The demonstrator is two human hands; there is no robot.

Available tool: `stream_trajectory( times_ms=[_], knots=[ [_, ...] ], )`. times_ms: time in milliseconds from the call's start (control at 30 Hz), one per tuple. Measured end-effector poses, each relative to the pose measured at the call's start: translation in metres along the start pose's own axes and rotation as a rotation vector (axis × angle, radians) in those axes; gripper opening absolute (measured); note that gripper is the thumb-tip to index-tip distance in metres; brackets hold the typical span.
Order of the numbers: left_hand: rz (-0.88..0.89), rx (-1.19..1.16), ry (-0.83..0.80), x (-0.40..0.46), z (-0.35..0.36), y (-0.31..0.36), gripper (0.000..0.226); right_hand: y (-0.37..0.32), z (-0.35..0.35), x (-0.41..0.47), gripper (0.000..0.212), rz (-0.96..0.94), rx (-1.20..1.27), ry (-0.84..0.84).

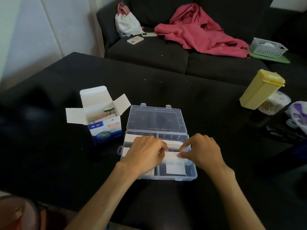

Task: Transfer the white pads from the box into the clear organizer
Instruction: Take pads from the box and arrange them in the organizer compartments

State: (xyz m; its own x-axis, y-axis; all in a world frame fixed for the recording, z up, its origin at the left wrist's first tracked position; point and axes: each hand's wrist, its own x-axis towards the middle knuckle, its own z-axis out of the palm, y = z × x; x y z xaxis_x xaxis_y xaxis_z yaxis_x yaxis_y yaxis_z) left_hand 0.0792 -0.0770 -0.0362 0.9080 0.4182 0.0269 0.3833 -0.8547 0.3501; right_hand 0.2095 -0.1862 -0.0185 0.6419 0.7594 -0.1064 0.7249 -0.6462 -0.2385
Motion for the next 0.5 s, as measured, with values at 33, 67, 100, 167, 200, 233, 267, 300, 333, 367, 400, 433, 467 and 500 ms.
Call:
stream_trajectory(
  times_ms=[33, 67, 100, 167, 200, 233, 267, 300, 333, 367, 400, 433, 467, 500],
  knots=[
    [-0.014, -0.035, 0.003, 0.0, -0.004, 0.001, 0.028, 0.0, -0.002, 0.0, 0.017, -0.004, 0.028, -0.01],
    [-0.036, -0.099, 0.016, -0.001, -0.01, 0.002, 0.027, 0.0, -0.005, 0.001, 0.016, -0.01, 0.067, -0.018],
    [-0.061, -0.181, 0.042, -0.001, -0.016, 0.002, 0.025, 0.0, -0.01, 0.001, 0.015, -0.015, 0.115, -0.027],
    [-0.095, -0.339, 0.172, -0.004, -0.034, -0.004, 0.019, -0.002, -0.02, 0.002, 0.014, -0.028, 0.206, -0.021],
    [-0.115, -0.407, 0.291, -0.007, -0.044, -0.011, 0.015, -0.003, -0.025, 0.002, 0.013, -0.038, 0.247, -0.009],
    [-0.146, -0.468, 0.449, -0.011, -0.054, -0.017, 0.012, -0.005, -0.027, 0.002, 0.013, -0.046, 0.285, 0.005],
    [-0.196, -0.511, 0.623, -0.016, -0.063, -0.025, 0.01, -0.009, -0.029, 0.001, 0.012, -0.057, 0.317, 0.023],
    [-0.268, -0.521, 0.782, -0.022, -0.072, -0.035, 0.009, -0.015, -0.029, 0.001, 0.013, -0.073, 0.341, 0.043],
    [-0.361, -0.491, 0.909, -0.028, -0.079, -0.043, 0.009, -0.021, -0.028, 0.001, 0.013, -0.091, 0.356, 0.063],
    [-0.462, -0.423, 0.995, -0.034, -0.086, -0.052, 0.01, -0.03, -0.026, 0.002, 0.013, -0.116, 0.365, 0.086],
    [-0.552, -0.334, 1.026, -0.038, -0.09, -0.062, 0.015, -0.039, -0.024, 0.001, 0.013, -0.142, 0.372, 0.106],
    [-0.613, -0.256, 1.008, -0.041, -0.092, -0.07, 0.023, -0.048, -0.022, 0.001, 0.015, -0.176, 0.38, 0.129],
    [-0.647, -0.195, 0.958, -0.046, -0.094, -0.082, 0.032, -0.062, -0.019, 0.001, 0.018, -0.215, 0.39, 0.15],
    [-0.669, -0.169, 0.877, -0.049, -0.094, -0.091, 0.041, -0.074, -0.015, 0.002, 0.023, -0.244, 0.4, 0.163]
  ],
)
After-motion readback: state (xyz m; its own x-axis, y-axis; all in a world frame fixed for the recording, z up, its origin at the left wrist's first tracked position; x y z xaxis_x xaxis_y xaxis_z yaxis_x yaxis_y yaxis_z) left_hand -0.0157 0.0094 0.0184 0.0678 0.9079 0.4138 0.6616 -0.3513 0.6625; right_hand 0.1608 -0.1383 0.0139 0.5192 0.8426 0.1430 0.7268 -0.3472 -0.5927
